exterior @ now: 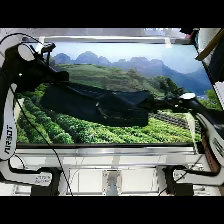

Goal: Fold the clothes and pants, and hang the long-sleeved shirts on hangers.

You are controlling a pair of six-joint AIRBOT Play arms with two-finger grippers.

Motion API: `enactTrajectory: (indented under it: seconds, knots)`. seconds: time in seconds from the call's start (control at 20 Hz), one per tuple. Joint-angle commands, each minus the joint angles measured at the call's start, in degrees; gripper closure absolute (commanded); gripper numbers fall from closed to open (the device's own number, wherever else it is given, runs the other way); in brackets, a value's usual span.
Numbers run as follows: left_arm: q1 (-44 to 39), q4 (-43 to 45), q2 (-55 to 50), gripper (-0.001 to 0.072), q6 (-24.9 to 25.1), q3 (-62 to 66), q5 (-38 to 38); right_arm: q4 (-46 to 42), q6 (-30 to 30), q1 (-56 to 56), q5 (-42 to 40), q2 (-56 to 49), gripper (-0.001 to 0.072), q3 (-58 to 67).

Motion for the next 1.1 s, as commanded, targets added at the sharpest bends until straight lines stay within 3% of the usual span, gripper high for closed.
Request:
enactTrajectory:
  seconds: [0.0,0.1,0.2,0.45,0.7,0.8,1.05]
  knots:
    - [-4.66,-2.56,0.02,0.0685,0.04,-2.69,0.04,-12.66,8.63,-9.07,12.44,12.28,0.0662,0.68]
    - [-10.08,-3.91,0.02,0.0684,0.09,-6.88,1.18,-25.33,15.96,-13.84,18.71,17.44,0.0662,4.90]
    - [-17.03,-5.25,-0.04,0.0685,0.22,-12.26,7.10,-32.54,20.96,-15.91,20.33,20.37,0.0663,11.74]
    - [-34.42,-10.01,-4.09,0.0685,0.22,-16.59,31.39,-32.81,29.31,-10.34,17.49,17.75,0.0663,26.71]
    - [-42.80,-24.50,-12.20,0.0685,0.22,-16.57,54.47,-33.57,33.75,2.95,9.57,11.06,0.0663,29.20]
    - [-43.39,-27.04,-14.91,0.0685,0.20,-16.31,58.21,-33.79,34.12,7.21,6.67,8.81,0.0663,29.20]
    - [-42.80,-27.06,-18.01,0.0686,0.02,-15.54,58.58,-33.75,35.10,13.94,0.20,6.71,0.0662,29.20]
